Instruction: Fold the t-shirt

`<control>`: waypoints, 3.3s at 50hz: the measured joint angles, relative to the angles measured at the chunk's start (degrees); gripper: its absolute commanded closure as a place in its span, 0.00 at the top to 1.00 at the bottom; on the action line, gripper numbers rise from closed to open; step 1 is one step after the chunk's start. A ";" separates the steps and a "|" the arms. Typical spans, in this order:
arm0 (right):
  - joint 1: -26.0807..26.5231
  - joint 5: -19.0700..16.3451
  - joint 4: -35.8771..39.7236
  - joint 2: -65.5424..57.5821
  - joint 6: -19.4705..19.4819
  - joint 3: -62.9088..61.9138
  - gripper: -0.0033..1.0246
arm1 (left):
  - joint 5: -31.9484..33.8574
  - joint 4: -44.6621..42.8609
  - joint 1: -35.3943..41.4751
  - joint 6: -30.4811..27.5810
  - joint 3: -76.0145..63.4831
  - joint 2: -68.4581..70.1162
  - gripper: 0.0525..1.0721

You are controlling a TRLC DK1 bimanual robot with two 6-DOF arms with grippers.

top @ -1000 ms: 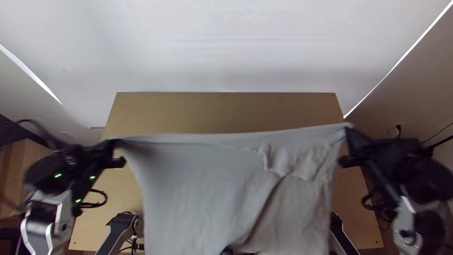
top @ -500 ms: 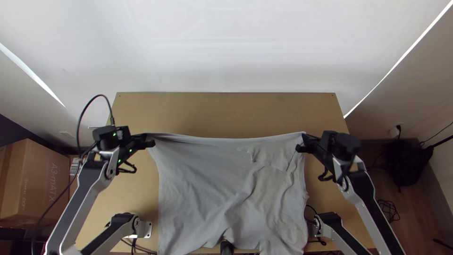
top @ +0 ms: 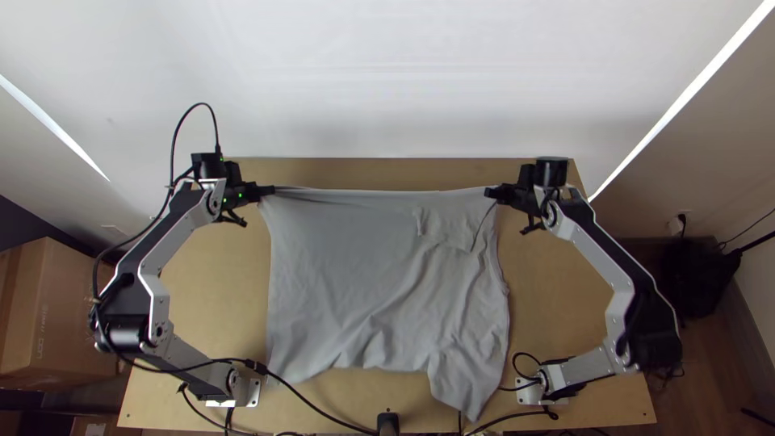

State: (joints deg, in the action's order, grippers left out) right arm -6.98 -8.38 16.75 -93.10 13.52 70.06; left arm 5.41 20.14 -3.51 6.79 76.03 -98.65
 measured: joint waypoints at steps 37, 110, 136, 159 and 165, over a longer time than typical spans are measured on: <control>1.25 -0.20 20.52 -35.69 1.51 46.45 0.02 | 0.00 21.81 0.07 1.33 46.60 -33.57 0.02; 2.10 -1.95 24.74 -11.39 2.54 10.99 0.02 | 4.66 10.51 -1.01 0.13 0.31 -1.55 0.02; 1.27 1.66 21.73 -7.23 2.58 4.92 0.85 | 4.44 9.99 -1.79 -2.80 -7.54 -0.02 0.96; 2.29 -8.04 34.42 13.03 4.59 -3.78 0.96 | 11.98 14.16 -6.27 -6.75 -10.05 21.05 0.95; 2.95 -10.93 38.66 14.97 6.64 -8.00 0.96 | 12.46 16.68 -6.54 -7.06 -10.36 23.96 0.95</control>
State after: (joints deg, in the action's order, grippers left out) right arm -4.03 -19.31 55.42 -78.13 20.16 62.06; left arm 17.87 36.82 -10.04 -0.27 65.67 -74.70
